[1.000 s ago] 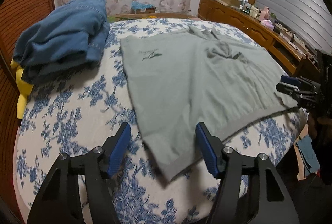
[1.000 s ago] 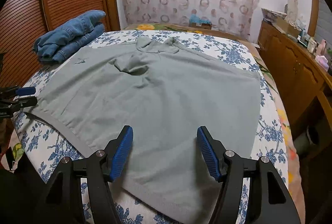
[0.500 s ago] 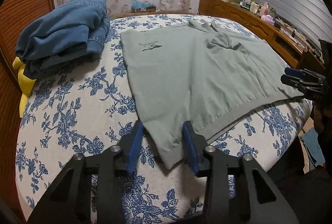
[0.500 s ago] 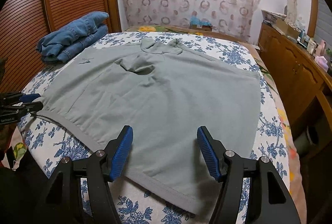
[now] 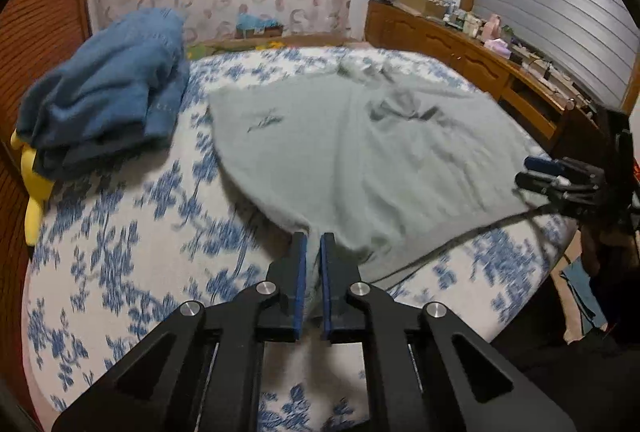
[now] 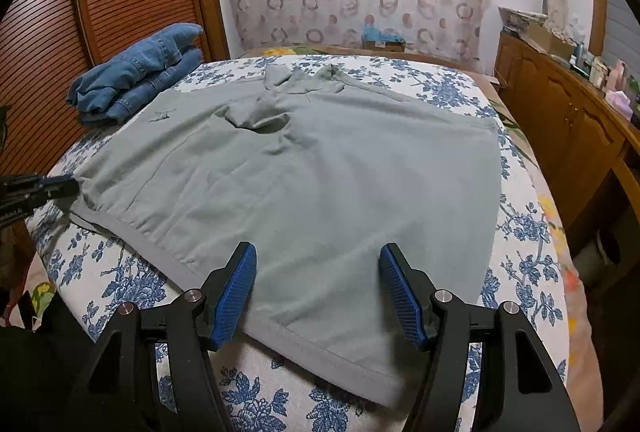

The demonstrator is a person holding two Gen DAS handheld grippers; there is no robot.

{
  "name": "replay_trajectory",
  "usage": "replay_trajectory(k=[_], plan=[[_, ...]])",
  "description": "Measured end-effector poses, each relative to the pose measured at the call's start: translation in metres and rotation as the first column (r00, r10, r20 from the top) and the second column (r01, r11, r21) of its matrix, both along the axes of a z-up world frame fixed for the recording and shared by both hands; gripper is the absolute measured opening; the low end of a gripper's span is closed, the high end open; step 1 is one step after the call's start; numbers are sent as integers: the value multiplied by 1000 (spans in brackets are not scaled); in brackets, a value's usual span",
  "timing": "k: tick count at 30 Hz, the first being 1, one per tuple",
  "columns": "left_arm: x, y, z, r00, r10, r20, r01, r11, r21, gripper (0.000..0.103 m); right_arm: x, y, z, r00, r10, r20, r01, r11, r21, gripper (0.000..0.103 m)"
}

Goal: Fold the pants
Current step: 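Lift the held side and fold it over the shirt's middle, release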

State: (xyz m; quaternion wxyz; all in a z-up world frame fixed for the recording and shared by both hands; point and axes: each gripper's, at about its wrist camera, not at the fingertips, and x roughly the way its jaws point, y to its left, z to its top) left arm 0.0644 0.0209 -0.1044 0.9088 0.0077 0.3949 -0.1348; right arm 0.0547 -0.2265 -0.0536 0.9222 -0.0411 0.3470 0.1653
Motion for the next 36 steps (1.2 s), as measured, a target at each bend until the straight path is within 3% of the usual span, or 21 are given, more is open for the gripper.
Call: replay_trajectory(k=[18,36], plan=[[33,-94,58,970,-226,90,225,974,22,7,-19,-23,9,998,-42,42,40,998,39,66],[45,-156,88,936,-329,127,330,944,15,7,-25,-38,9,996,-74,43,71,995,67,66]])
